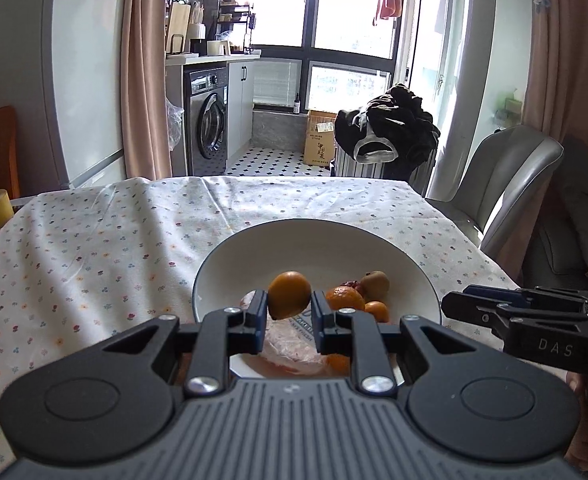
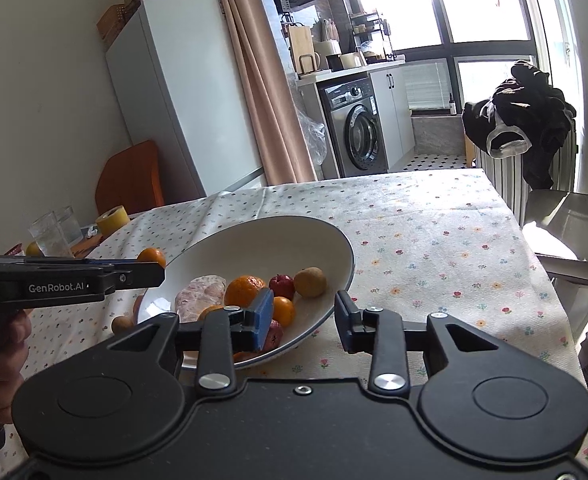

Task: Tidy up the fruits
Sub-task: 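Grasp the mandarin with the left tool and drop both fruits into the bowl, then withdraw both tools from the bowl toward the last kiwi and pomelo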

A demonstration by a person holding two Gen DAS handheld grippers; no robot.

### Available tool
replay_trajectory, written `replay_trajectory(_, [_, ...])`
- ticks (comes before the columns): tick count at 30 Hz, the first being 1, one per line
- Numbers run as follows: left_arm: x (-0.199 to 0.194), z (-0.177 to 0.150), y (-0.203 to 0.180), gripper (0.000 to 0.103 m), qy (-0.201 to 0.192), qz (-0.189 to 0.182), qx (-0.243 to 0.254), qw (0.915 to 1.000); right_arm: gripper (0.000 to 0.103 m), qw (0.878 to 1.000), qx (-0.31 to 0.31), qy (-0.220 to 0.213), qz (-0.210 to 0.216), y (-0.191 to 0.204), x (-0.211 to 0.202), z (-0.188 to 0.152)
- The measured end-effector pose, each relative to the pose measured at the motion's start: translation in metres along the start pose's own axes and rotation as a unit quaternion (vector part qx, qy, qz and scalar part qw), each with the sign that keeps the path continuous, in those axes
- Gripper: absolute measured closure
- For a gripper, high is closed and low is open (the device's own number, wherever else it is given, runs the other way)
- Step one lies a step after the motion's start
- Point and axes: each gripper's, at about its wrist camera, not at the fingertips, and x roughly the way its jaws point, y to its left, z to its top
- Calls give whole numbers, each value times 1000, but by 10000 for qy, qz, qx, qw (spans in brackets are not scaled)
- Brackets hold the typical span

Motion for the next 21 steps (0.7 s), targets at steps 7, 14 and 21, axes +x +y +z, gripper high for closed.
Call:
replay_trajectory(7, [4,5,-10,73,-67,32,-45,10000,64,10000,48,-49,5,-5,-6,-1])
replay_trajectory(14, [-6,-3,-3,72,-14,156,-49,9999,61,9998,106,-40,136,-4,-8,-4])
replay_trajectory(21, [-18,-9,10,65,-12,300,-196,9994,61,9997,-14,-50,222,11,-9,-1])
